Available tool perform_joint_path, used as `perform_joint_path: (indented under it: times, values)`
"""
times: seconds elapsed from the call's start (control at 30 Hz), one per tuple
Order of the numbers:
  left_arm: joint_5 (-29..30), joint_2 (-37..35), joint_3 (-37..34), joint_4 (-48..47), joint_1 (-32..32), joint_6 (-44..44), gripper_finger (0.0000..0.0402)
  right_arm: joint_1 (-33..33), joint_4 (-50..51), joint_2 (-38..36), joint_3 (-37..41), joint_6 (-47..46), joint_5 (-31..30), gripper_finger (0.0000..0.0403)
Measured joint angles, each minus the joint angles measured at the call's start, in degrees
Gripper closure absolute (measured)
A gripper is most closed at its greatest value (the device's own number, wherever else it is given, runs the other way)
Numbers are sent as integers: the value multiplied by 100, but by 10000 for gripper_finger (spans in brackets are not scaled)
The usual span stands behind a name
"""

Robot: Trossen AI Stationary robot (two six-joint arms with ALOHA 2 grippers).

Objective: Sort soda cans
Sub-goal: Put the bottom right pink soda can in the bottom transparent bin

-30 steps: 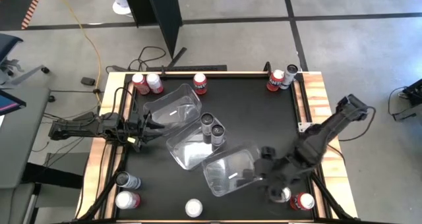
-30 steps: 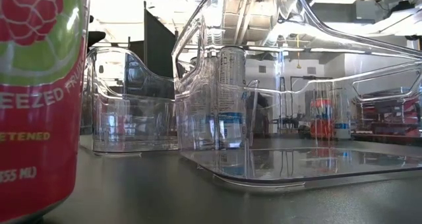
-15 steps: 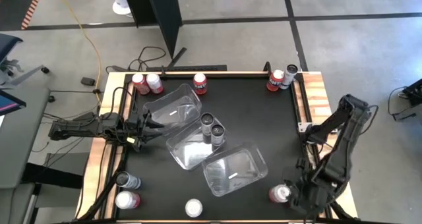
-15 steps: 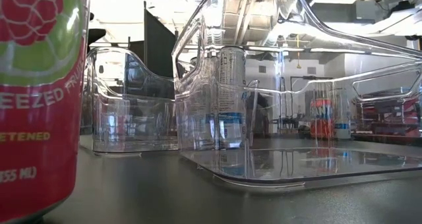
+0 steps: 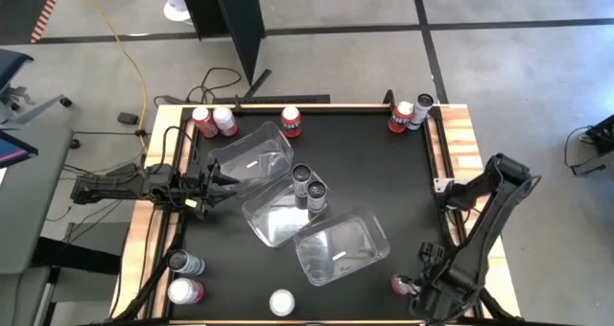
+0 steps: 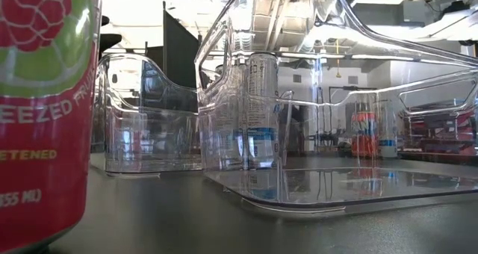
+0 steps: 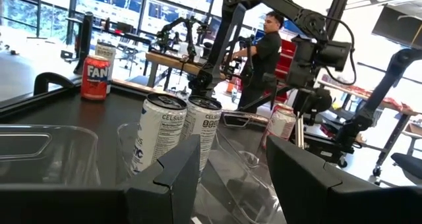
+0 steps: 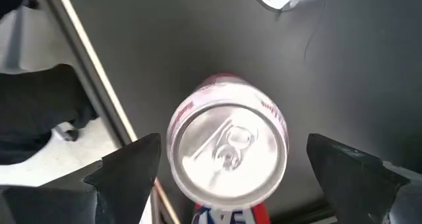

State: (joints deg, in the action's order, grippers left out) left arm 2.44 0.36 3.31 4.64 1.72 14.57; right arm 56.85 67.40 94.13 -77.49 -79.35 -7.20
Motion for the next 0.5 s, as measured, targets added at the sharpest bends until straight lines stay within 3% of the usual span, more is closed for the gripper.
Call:
perform_joint_path:
  times: [0.5]
  values:
    - [-3, 2, 0, -2, -2, -84, 233, -231, -30, 851, 0, 587, 409, 11]
